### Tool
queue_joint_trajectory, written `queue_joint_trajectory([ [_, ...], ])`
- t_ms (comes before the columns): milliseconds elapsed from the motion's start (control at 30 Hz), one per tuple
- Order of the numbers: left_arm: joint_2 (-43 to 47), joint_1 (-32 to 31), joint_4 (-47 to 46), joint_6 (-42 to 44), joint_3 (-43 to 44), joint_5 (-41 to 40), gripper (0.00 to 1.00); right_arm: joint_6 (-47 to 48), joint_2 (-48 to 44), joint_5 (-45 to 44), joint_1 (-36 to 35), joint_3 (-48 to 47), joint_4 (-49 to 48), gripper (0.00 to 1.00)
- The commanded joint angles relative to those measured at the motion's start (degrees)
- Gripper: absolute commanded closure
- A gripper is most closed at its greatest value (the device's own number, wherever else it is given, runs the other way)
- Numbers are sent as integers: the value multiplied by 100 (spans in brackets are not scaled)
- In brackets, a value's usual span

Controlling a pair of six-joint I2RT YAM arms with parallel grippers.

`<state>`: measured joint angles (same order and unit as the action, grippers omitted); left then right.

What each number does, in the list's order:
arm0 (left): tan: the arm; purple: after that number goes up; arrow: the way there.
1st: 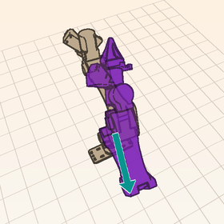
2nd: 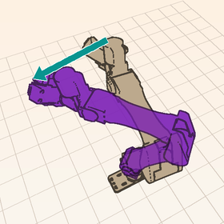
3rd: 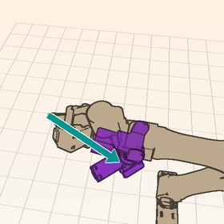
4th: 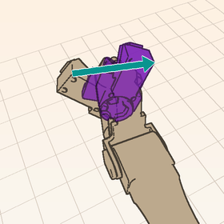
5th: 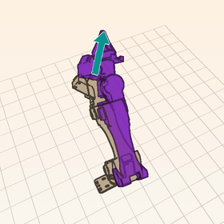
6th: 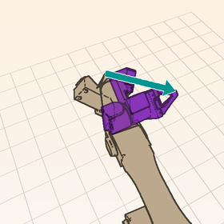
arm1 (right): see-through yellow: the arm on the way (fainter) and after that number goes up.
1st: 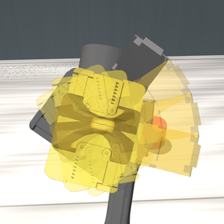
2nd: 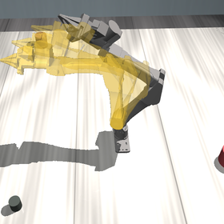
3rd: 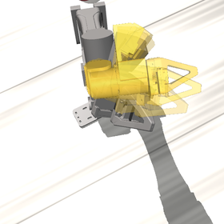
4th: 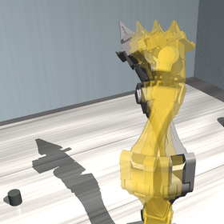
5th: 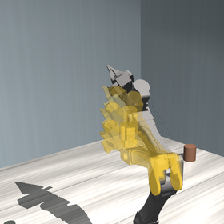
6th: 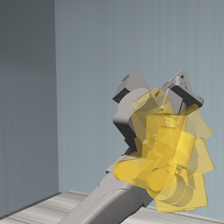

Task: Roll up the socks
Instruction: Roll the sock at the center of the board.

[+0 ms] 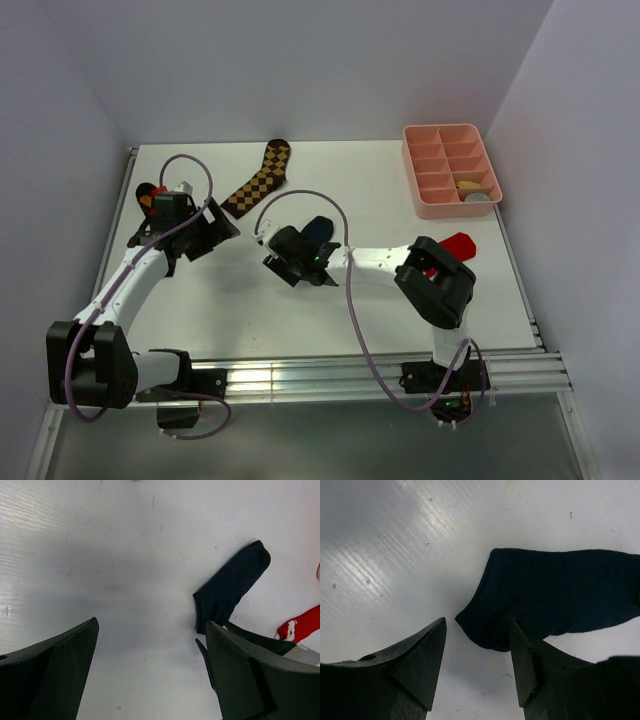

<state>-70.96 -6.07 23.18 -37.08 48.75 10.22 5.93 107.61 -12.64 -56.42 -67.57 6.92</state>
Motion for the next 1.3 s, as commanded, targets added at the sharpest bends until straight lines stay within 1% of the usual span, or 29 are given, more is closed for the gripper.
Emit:
queue_joint_trajectory([
  [0, 188, 35, -182, 69, -24, 6, 7, 206, 119, -265, -61, -178, -41, 40],
  [67, 205, 53, -182, 69, -24, 24, 7, 224, 207, -256, -79, -160, -94, 40],
  [167, 223, 79, -200, 61, -50, 59, 7, 250, 330, -247, -79, -204, -68, 44],
  [300, 249, 88, -209, 61, -76, 68, 7, 259, 462, -221, -88, -186, -112, 44],
  [400, 258, 88, -217, 52, -94, 94, 7, 277, 628, -344, -88, -221, -103, 50],
  [433, 258, 88, -226, 52, -94, 94, 7, 277, 673, -379, -88, -221, -103, 53],
  [467, 258, 88, -235, 43, -103, 121, 7, 277, 717, -397, -88, -230, -103, 63],
  [533, 249, 88, -252, 34, -120, 156, 7, 207, 787, -493, -88, -221, -94, 71],
  [567, 232, 88, -279, 34, -120, 173, 7, 189, 788, -502, -79, -204, -94, 82],
  [633, 214, 88, -322, -1, -155, 296, 7, 75, 770, -476, -71, -178, -77, 95],
  [667, 214, 88, -358, -18, -173, 331, 7, -21, 753, -424, -71, -169, -77, 100],
  [700, 205, 88, -375, -36, -182, 375, 7, -92, 709, -362, -62, -160, -68, 100],
  [767, 179, 79, -463, -132, -226, 437, 8, -285, 560, 67, -18, -142, -15, 100],
  [800, 179, 70, -498, -185, -243, 437, 8, -529, 489, 243, 61, -134, -24, 100],
  [833, 170, 27, -533, -281, -278, 446, 9, -601, 428, 689, 122, -116, -41, 100],
  [933, 153, -157, -709, -562, -366, 402, 9, -1313, 208, 1446, 438, -63, -137, 100],
  [967, 126, -228, -744, -633, -384, 280, 9, -1445, 173, 1997, 535, -28, -173, 100],
  [1000, 100, -385, -814, -712, -393, 183, 9, -1707, 120, 2238, 632, 7, -225, 100],
  [1033, 21, -482, -867, -861, -419, 113, 9, -1849, 111, 2458, 841, 33, -356, 100],
  [1067, -40, -553, -911, -923, -428, -10, 9, -1989, 120, 2947, 939, 86, -419, 100],
  [1133, -207, -755, -1051, -1142, -463, -107, 10, -2385, 181, 3406, 1246, 130, -611, 100],
  [1167, -260, -817, -1104, -1213, -480, -160, 10, -2508, 207, 3809, 1344, 191, -674, 100],
  [1267, -497, -1045, -1333, -1477, -525, -353, 12, -3227, 269, 4470, 1713, 463, -1288, 100],
])
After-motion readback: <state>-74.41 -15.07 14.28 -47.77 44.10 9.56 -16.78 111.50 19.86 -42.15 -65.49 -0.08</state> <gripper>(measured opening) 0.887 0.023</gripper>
